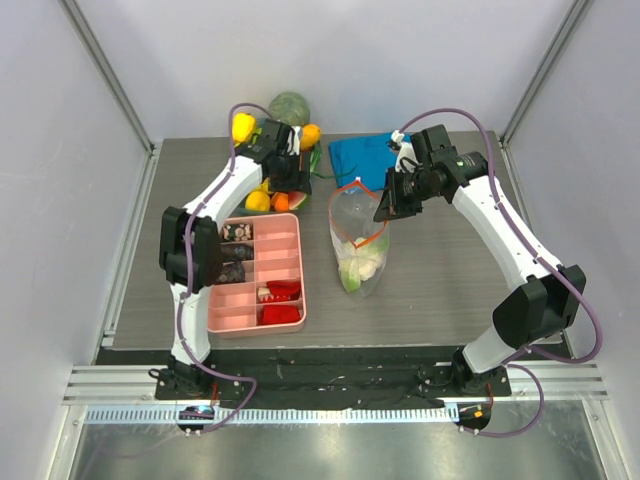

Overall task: Place the food in the zip-top bag and seal the zipper
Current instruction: Pick up the fake fruit from the bin, then place the fake fruit in the zipper food storage bag.

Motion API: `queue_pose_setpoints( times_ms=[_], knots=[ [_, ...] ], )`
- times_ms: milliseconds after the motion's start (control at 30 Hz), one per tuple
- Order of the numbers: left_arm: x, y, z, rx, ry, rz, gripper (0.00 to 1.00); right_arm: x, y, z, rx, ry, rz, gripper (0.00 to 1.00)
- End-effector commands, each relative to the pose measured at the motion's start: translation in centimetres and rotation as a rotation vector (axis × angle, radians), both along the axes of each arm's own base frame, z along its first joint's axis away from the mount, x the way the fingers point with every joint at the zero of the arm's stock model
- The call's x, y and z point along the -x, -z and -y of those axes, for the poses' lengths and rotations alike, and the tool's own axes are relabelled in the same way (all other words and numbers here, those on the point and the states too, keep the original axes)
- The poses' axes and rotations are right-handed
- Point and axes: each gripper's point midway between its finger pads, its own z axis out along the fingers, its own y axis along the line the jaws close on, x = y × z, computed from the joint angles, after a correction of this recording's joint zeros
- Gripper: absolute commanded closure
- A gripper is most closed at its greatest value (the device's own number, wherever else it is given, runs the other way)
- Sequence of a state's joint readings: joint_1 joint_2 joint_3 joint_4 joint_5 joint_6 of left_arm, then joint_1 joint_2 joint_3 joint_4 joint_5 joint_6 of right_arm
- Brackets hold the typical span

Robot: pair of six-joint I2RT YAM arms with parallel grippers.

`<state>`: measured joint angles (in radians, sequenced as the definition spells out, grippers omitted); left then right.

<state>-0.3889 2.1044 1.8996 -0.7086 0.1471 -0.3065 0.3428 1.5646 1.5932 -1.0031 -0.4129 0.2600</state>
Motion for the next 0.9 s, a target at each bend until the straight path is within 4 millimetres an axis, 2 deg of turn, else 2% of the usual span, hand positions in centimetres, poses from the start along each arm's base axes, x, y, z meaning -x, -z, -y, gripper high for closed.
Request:
queue_pose_setpoints(
  times_ms=[0,33,100,133,200,267,367,433,467,500,533,567,600,700,867],
  knots=[
    [-0.1,-6.7,-0.1,0.059,0.011,0.115,0.88,-0.7,-2.0,-0.2,-0.024,-0.008,0.076,0.99],
    [0.5,-8.8,0.2,0.093,0.025,0.145,0.88,-0.7,-2.0,-0.2,-0.024,-0.008,0.077,0.99],
    [1.7,-11.7,0.9,0.157,0.058,0.168,0.86,-0.7,-1.9,-0.2,-0.025,-0.007,0.073,0.99],
    [2.4,-14.6,1.2,0.199,0.070,0.210,0.86,-0.6,-2.0,-0.2,-0.028,-0.007,0.073,0.99],
    [4.0,-17.2,2.0,0.242,0.110,0.228,0.83,-0.7,-1.9,-0.3,-0.032,-0.009,0.070,0.99],
    [6.7,-20.8,3.8,0.333,0.200,0.237,0.81,-0.7,-1.9,-0.5,-0.037,-0.010,0.066,0.99],
    [10.6,-23.4,6.3,0.436,0.305,0.191,0.80,-1.0,-2.1,-0.5,-0.037,-0.007,0.070,0.99],
    [12.4,-23.6,7.3,0.463,0.331,0.154,0.81,-1.0,-2.2,-0.6,-0.040,-0.005,0.074,0.99],
    [14.3,-24.7,8.2,0.493,0.349,0.148,0.81,-1.0,-2.4,-0.6,-0.045,-0.005,0.078,0.99],
    [14.6,-23.9,8.8,0.504,0.350,0.137,0.80,-1.0,-2.4,-0.7,-0.046,-0.006,0.078,0.99],
    [15.4,-24.2,9.3,0.524,0.351,0.139,0.80,-1.0,-2.5,-0.7,-0.051,-0.005,0.077,0.99],
    [16.7,-25.3,9.9,0.546,0.359,0.173,0.78,-0.8,-2.6,-0.9,-0.065,-0.013,0.071,0.99],
    [16.8,-24.5,10.7,0.550,0.368,0.201,0.76,-0.8,-2.6,-1.0,-0.072,-0.016,0.069,0.99],
    [17.6,-23.9,12.4,0.516,0.394,0.296,0.74,-0.4,-2.9,-1.5,-0.100,-0.028,0.054,0.99],
    [16.3,-22.8,14.4,0.524,0.394,0.327,0.75,-0.1,-3.0,-1.5,-0.107,-0.035,0.052,0.99]
  ],
)
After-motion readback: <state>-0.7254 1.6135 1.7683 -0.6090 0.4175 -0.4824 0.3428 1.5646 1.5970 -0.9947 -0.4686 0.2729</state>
